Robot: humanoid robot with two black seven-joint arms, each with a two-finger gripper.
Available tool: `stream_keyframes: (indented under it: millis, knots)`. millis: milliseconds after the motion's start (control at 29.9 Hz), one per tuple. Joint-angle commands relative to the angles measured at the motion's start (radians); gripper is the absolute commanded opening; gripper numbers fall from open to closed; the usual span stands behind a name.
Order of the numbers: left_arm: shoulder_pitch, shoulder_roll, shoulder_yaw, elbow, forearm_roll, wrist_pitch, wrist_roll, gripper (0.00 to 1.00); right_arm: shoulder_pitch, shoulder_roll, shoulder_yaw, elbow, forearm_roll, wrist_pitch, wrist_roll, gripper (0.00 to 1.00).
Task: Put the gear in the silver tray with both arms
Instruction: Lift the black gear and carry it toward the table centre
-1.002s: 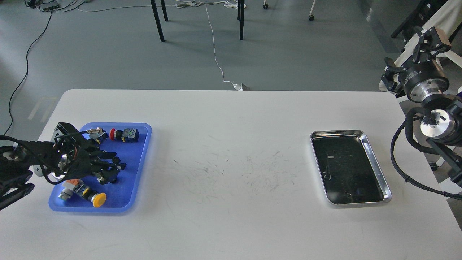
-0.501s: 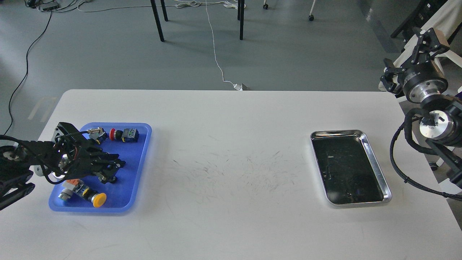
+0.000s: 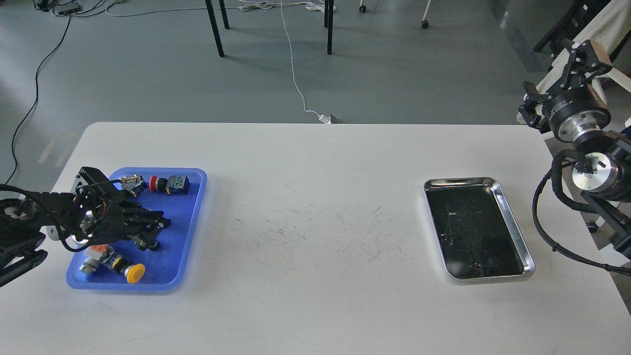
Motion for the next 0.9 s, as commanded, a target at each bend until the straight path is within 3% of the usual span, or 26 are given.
stream_keyframes:
  millis: [0, 267, 501, 668, 869]
  knots:
    - [-0.026, 0.005, -0.007, -0.007, -0.01, -0.014, 0.0, 0.08, -0.004, -0.001, 0.0, -0.003, -0.008, 0.0, 0.0, 0.99]
    - [-0.15, 0.081, -0.019, -0.168, -0.068, -0.103, 0.0, 0.08, -0.007, 0.005, -0.001, -0.009, -0.023, 0.0, 0.0, 0.99]
    - [-0.296, 0.064, -0.022, -0.284, -0.111, -0.141, 0.0, 0.08, -0.004, 0.016, -0.021, -0.014, -0.023, -0.002, 0.0, 0.99]
    - [-0.35, -0.036, -0.019, -0.364, -0.105, -0.161, 0.0, 0.08, 0.005, 0.017, -0.006, -0.032, -0.009, -0.005, -0.005, 0.99]
    - [-0.368, -0.217, -0.016, -0.361, -0.092, -0.189, 0.0, 0.08, 0.004, 0.022, 0.005, -0.035, -0.003, -0.006, -0.006, 0.99]
